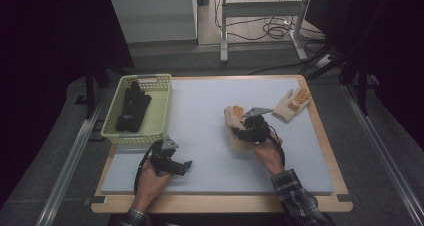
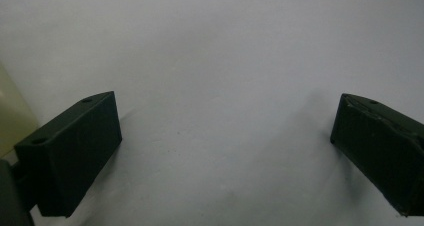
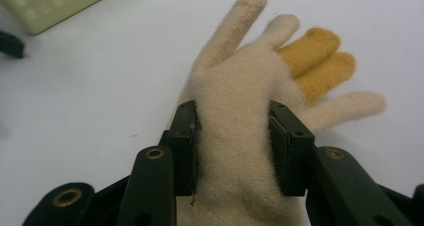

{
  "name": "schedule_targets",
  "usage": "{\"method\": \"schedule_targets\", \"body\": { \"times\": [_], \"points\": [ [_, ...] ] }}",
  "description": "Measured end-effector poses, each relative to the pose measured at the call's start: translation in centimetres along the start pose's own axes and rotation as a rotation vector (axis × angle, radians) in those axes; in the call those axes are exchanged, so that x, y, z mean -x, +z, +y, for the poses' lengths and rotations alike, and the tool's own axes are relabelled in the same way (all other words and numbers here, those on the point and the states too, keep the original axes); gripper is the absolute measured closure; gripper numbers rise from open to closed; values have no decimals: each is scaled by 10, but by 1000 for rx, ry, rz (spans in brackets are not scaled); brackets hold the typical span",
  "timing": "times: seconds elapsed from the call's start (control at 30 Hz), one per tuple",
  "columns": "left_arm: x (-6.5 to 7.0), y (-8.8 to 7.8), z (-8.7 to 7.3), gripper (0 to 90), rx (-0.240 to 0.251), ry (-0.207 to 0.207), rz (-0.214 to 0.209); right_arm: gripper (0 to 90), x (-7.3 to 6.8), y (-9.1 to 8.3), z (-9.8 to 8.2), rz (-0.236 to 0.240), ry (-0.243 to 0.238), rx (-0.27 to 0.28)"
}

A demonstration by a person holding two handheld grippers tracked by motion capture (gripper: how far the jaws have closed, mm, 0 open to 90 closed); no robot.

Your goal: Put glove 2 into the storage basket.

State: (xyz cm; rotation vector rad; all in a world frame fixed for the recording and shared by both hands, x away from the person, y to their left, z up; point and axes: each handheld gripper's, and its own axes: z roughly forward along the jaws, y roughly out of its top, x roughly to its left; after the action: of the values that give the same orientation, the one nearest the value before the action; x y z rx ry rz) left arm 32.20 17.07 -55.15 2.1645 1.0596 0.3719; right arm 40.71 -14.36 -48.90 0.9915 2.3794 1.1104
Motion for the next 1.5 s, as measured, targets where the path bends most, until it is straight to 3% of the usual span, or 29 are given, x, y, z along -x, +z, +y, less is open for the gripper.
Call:
{"method": "schedule_targets", "body": {
  "times": [0.13,0.2,0.27,0.4,0.53,0.67,0.77,0.83,1.03,1.17,1.33,1.5],
  "points": [
    [0,0,0,1,0,0,0,557,-20,11,-17,23,-6,-28],
    [0,0,0,1,1,0,0,472,-24,18,-26,18,-16,-48],
    [0,0,0,1,1,0,0,362,-24,20,-28,42,-30,-67],
    [0,0,0,1,1,0,0,328,-20,3,-25,57,-34,-24],
    [0,0,0,1,0,0,0,421,-13,-19,-28,38,-42,-20],
    [0,0,0,1,1,0,0,653,-5,-31,-45,26,-55,-49],
    [0,0,0,1,0,1,0,779,0,-34,-58,56,-44,-49],
    [0,0,0,1,1,0,0,817,-1,-33,-65,76,-39,-58],
    [0,0,0,1,1,0,0,848,-14,-25,-73,118,-50,-77],
    [0,0,0,1,1,1,0,840,-17,-25,-72,117,-58,-79],
    [0,0,0,1,1,0,0,782,0,-33,-70,83,-10,-61],
    [0,0,0,1,1,0,0,754,25,-40,-67,9,18,-62]
  ]
}}
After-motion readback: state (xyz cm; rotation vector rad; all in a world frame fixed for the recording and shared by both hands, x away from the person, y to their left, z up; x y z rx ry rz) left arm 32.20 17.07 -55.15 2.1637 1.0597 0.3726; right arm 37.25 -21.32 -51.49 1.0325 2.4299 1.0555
